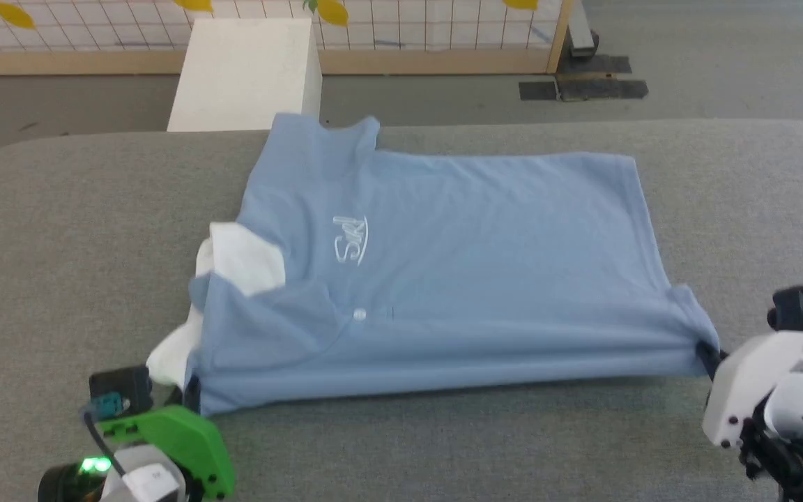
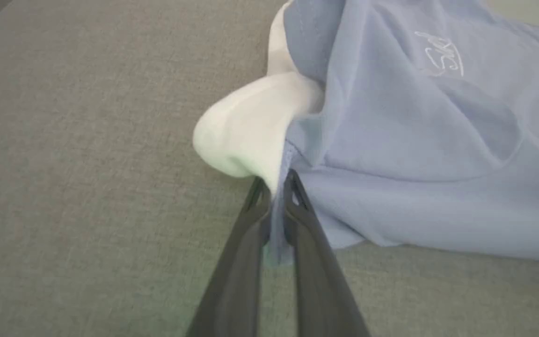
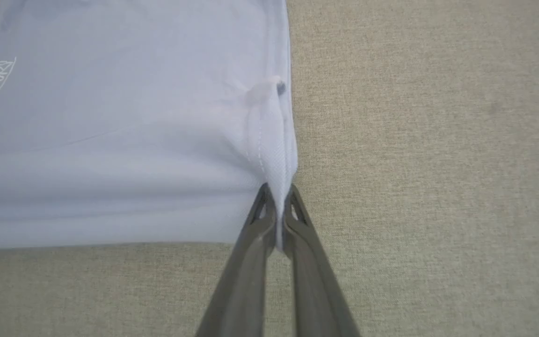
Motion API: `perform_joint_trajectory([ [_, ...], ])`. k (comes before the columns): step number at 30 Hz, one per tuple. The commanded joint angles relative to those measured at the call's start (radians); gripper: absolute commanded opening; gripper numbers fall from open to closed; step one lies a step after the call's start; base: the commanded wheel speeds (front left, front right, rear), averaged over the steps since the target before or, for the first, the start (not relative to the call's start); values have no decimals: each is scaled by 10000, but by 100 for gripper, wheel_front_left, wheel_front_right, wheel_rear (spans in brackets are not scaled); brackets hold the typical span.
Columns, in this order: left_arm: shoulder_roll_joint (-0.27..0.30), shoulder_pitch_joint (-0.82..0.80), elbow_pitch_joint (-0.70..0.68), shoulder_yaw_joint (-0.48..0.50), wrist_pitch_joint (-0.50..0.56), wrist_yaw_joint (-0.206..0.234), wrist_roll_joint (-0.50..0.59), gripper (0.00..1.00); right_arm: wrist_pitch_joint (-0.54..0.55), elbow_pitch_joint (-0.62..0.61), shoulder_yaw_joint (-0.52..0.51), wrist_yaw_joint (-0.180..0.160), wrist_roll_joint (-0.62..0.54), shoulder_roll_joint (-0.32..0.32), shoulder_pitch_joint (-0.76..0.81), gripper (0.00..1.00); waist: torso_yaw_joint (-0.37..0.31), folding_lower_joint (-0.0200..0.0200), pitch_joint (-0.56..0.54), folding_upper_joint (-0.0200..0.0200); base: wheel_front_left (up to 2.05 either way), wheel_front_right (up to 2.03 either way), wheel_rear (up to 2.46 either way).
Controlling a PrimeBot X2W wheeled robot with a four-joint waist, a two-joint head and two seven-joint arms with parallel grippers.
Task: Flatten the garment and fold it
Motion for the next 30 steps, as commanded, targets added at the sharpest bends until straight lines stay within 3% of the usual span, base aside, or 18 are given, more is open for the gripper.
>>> perform_joint_trajectory([
  [1, 293, 431, -247, 84, 214, 240, 55, 0, 55, -248, -129, -17, 64, -22, 305, 0, 104, 0, -198, 0, 0, 0, 0],
  [6, 701, 1666, -1650, 125, 1116, 879, -100, 0, 698, -890, -337, -17, 304, -22, 1217, 0, 168, 0, -194, 0, 0, 0, 0],
  [10, 850, 2175, -2379, 89, 1522, 1150, -166, 0, 1258, -1068, -560, -17, 516, -22, 1800, 0, 244, 0, -112, 0, 0, 0, 0],
  [15, 628, 2142, -2092, -94, 1381, 984, -239, 0, 1238, -429, -745, -17, 550, -22, 2215, 0, 286, 0, 14, 0, 0, 0, 0],
  [21, 162, 1815, -1134, -291, 926, 529, -414, 0, 229, 422, -479, -17, 659, -22, 2250, 0, 165, 0, 87, 0, 0, 0, 0],
  [22, 87, 1786, -1040, -271, 832, 498, -455, 15, 5, 486, -445, -17, 725, -22, 2233, 13, 141, 0, 74, 0, 0, 0, 0],
  [23, 25, 1769, -935, -255, 742, 466, -491, 76, -235, 562, -387, -17, 842, -22, 2227, 45, 115, 0, 55, 0, 0, 0, 0],
  [24, 0, 1769, -862, -251, 693, 447, -506, 100, -410, 612, -353, -17, 912, -22, 2229, 100, 89, 0, 28, 0, 0, 0, 0],
  [30, 1, 1817, -1050, 51, 233, 400, -625, 100, -1648, 343, -238, -17, 1040, -22, 2328, 100, 19, 0, -170, 0, 0, 0, 0],
])
